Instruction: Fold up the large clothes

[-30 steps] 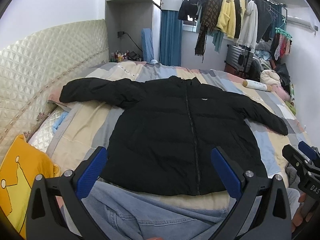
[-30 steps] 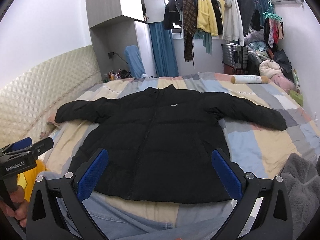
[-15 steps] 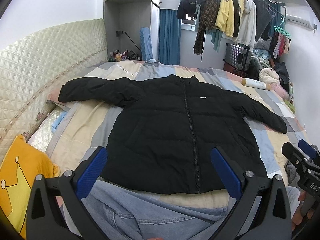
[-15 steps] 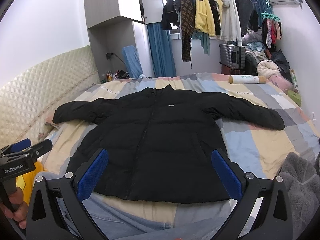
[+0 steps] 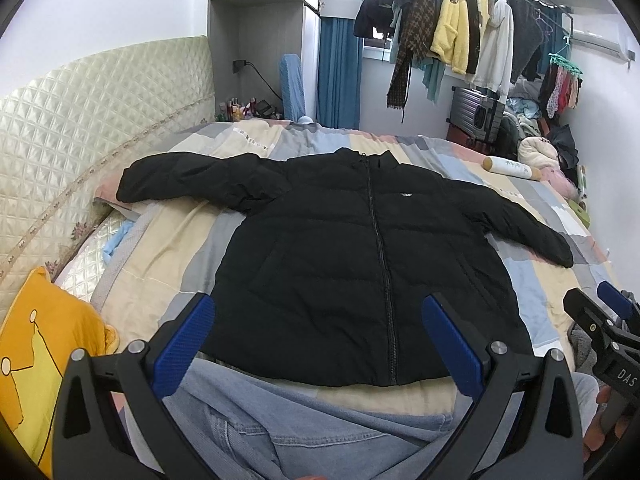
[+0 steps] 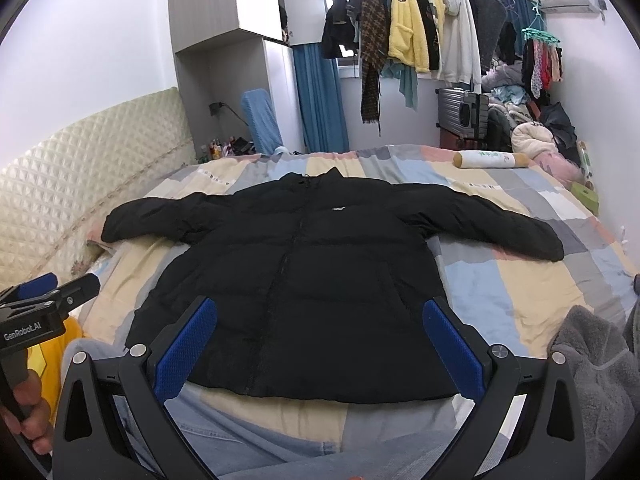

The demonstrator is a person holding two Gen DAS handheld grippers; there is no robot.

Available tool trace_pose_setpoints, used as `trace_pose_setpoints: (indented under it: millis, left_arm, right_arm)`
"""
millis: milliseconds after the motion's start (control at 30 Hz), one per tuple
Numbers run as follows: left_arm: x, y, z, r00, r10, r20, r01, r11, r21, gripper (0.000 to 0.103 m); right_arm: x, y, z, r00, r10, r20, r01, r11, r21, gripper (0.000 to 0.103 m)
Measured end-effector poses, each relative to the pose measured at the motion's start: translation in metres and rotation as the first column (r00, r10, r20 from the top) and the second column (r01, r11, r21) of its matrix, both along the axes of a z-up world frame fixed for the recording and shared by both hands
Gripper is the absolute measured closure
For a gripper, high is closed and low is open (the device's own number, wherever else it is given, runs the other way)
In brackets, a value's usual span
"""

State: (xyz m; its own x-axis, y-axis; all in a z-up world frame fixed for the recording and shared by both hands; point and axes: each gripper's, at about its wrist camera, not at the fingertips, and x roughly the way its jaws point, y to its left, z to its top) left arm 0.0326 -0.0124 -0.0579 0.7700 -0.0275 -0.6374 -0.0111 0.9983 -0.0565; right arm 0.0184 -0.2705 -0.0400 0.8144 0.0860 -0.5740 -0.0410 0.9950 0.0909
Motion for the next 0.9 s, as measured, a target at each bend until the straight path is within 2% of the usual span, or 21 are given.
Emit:
trace_pose_setpoints:
  millis: [567,733,900]
  left_arm:
    - [0.000,0.000,0.001,1.000,-0.006,-0.003,0.006,1.000,-0.007,0.000]
    - [0.008,-0.008,0.011,1.000,-0.011,-0.009,0.011,1.000,-0.020,0.000]
    - [0.026,-0.017,0.028,1.000,-0.025,0.000,0.025,0.999,-0.028,0.000]
  right_arm:
    - [0.008,0.003,0.005,1.000,0.004,-0.009,-0.004,1.000,0.014,0.000]
    - [0.017,-0.006,0.015,1.000,-0.006,-0.002,0.006,1.000,0.022,0.000]
    - [0.031,-0.025,0.028,1.000,-0.010,0.006,0.009,0.997,0.073,0.000]
